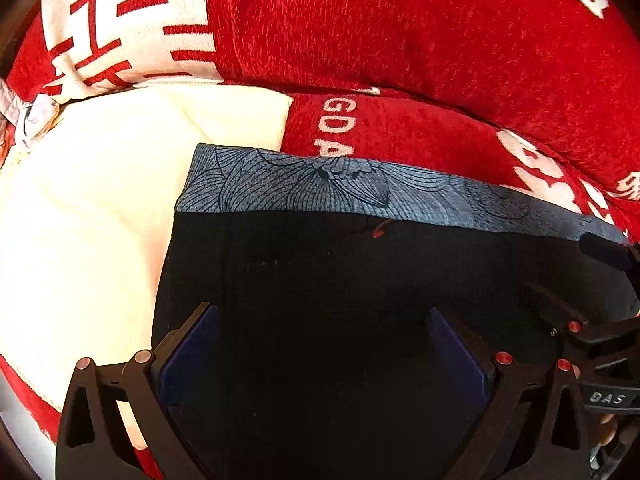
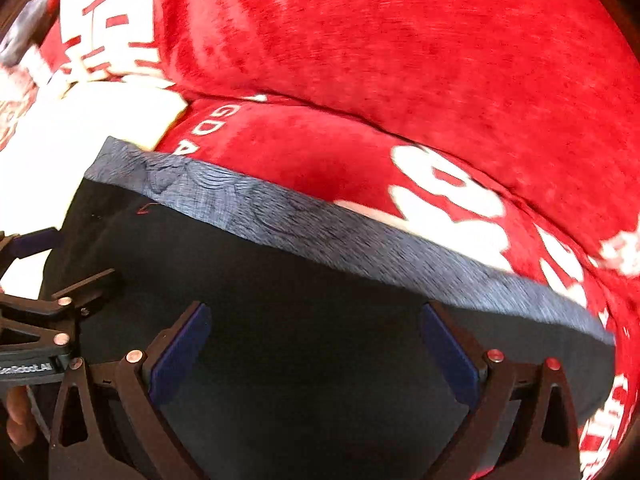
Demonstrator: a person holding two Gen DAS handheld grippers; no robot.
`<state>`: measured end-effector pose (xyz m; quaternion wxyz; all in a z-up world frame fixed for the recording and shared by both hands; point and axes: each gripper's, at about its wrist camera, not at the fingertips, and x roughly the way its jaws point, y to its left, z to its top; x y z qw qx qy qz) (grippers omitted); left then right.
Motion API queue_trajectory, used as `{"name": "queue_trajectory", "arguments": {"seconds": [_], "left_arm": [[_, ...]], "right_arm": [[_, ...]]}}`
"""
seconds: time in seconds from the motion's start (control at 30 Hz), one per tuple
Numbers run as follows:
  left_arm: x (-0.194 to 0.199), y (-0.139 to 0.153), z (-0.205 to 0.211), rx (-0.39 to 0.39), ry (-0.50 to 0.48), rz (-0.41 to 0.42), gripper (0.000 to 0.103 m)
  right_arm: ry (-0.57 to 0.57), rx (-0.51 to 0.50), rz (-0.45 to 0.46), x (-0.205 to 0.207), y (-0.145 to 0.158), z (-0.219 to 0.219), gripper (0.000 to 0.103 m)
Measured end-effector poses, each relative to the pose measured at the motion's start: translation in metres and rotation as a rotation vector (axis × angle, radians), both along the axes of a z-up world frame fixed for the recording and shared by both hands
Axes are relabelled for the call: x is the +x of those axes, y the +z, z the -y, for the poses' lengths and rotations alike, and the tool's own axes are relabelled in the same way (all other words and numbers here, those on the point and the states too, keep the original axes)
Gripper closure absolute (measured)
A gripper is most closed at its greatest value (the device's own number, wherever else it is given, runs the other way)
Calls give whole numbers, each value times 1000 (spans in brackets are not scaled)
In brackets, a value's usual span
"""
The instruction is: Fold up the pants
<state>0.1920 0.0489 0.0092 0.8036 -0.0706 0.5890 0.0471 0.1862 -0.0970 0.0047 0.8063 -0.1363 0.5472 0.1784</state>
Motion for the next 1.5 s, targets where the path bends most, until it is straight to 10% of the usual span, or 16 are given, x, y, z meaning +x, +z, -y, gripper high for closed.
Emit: {"name": "queue_trajectory", "arguments": {"seconds": [0.73,0.83,0.9,1.0,1.27,1.5], "left_arm": [[13,-6,-24,-143,-93,-27,0],[17,-7,-26,-171,-81,-24,0],[20,-7,-29,-192,-68,-25,0],[22,-4,-35,-233,-38,-24,0],[45,-1,-51,-381,171,-54,0],[73,-19,-36,-354,333,-137,0]], "right_arm": [[499,153,-177,74,-40,-41,0],[558,180,-212,69,-33,-44,24],[592,195,-243,62,-29,-48,67],[594,142,-179,48,-21,-50,85],[577,83,134,-14,22,-38,98],[564,27,208,-37,4,-48,98]]}}
